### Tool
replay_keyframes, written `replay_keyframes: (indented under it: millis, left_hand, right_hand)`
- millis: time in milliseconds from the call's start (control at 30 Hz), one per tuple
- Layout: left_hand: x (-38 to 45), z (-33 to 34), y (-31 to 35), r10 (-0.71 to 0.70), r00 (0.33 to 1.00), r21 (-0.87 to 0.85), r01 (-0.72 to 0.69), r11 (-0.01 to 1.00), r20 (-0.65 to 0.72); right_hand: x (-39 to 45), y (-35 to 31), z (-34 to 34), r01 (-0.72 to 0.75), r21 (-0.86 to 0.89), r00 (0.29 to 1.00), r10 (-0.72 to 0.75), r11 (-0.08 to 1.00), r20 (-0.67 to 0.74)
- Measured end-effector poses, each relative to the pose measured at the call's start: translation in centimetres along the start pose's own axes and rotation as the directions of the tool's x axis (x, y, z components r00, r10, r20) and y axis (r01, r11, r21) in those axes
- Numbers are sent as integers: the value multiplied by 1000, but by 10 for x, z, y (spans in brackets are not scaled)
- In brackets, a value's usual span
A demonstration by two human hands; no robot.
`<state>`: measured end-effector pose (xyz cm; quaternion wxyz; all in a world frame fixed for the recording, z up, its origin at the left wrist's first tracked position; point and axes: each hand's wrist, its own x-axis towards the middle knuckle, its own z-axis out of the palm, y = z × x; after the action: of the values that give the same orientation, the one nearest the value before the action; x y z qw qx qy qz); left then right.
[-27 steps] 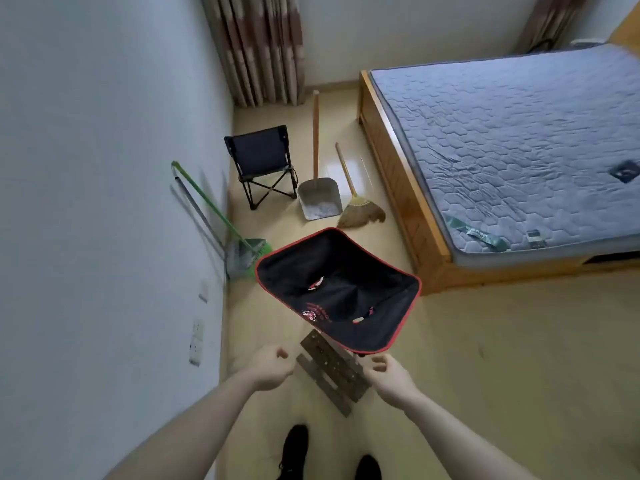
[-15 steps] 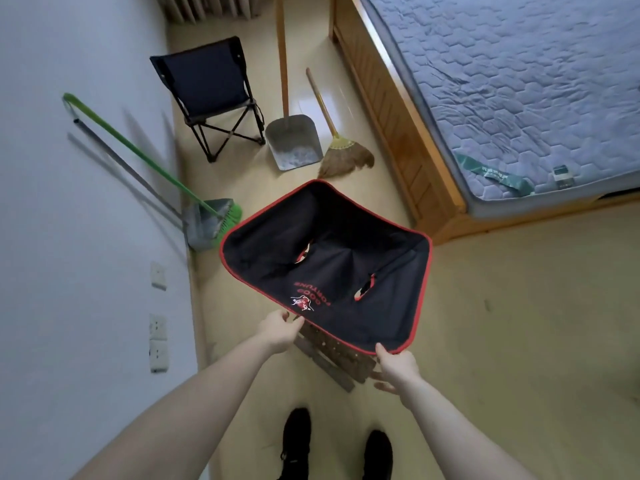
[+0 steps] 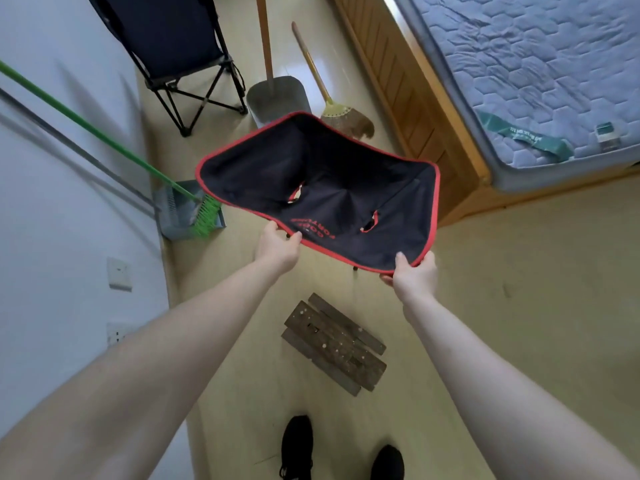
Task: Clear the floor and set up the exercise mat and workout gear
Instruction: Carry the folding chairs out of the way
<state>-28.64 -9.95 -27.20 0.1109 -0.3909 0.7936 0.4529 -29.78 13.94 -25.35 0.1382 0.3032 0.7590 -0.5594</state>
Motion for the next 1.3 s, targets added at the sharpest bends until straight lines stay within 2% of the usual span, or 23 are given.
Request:
replay_keyframes:
  millis: [100,167,233,300,367,433,533,667,800,933,1033,1133,1300]
  left_hand:
    - [16,10,-7,80,996,-76,-82,994,-28]
    - [11,25,-30,121,992,-130,-126,983,-46]
    - [2,42,-66,143,990,-38,-143,989,-11]
    - [1,66,-114,123,985,159,-141,977,118]
    - [6,87,-156,31,963,321,-120,940,268]
    - [16,113,-191,-69,927,465,-119,877,368]
    - [37,145,-228,-144,918,561,-98,822,371]
    - [73,168,-262,-228,917,562,5,827,326]
    - [99,193,-283,-253,897,425,82,901,364]
    - [99,196,-298,-278,897,433,112,894,344]
    - [67,188,-305,-306,871,459,107,882,385]
    - [10,166,-300,-323,855,451,121,884,405]
    - [-129,107,-237,-341,831,457,120,881,439]
  right_hand:
    - [13,8,9,74,76,997,-74,994,-3]
    - [7,43,14,153,13,987,-153,988,-49]
    - [-7,86,9,249,-85,967,-253,965,-36]
    - [-11,143,2,246,-229,969,-243,942,45]
    - [-1,199,-4,121,-389,989,-77,913,126]
    - [18,254,-9,-47,-537,971,164,842,173]
    - [39,314,-9,-186,-664,893,406,724,192]
    - [59,362,-3,-290,-630,835,512,721,202]
    - [75,398,8,-384,-519,803,554,764,220]
    - [79,410,3,-519,-355,763,608,778,220]
    - [65,406,-21,-553,-328,755,627,766,192]
    - [27,387,-56,-551,-324,769,619,769,161]
    - [-79,308,-154,-505,-358,785,590,786,188]
